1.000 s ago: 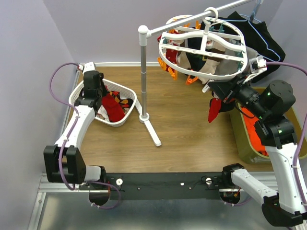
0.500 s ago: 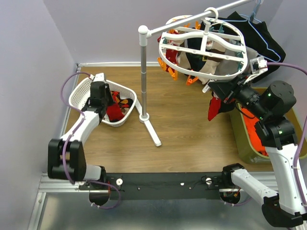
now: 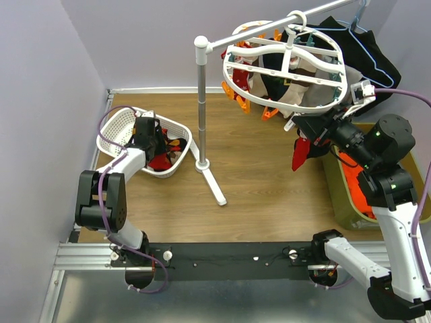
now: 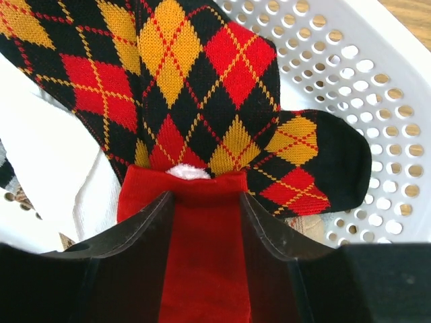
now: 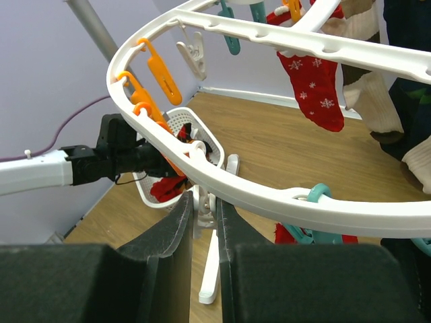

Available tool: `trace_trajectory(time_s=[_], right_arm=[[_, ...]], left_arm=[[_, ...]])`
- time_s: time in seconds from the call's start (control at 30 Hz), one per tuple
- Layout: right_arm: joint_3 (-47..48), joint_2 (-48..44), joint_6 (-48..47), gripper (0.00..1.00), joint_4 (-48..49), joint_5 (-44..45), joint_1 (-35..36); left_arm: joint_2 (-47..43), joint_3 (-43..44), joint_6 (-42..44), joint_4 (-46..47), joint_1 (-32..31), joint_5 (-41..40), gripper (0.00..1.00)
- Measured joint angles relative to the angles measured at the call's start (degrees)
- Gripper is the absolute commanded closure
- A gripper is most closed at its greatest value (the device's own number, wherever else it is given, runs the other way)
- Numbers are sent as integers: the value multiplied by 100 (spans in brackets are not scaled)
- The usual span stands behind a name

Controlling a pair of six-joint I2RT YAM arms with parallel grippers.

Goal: Clip the socks to the hanger
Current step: Pick up the sock from the bin.

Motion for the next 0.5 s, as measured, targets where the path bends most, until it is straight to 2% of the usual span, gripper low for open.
trace_trajectory(time_s=[0.13,0.33,0.43,0.47,0.5], right_arm=[[0,-7,2,86,0,0,0],[-9,-4,2,86,2,-2,0],[-9,-4,2,86,0,-2,0],[-9,-4,2,86,0,-2,0],[-9,-4,2,86,0,0,0]], left_arm=[[44,15,7,-76,0,-50,57],[409,227,2,-136,-35,-109,75],[485,278,2,-133,-61,-140,87],[490,278,9,-133,-72,-164,98],[490,278,2,-133,-76,-179,100]])
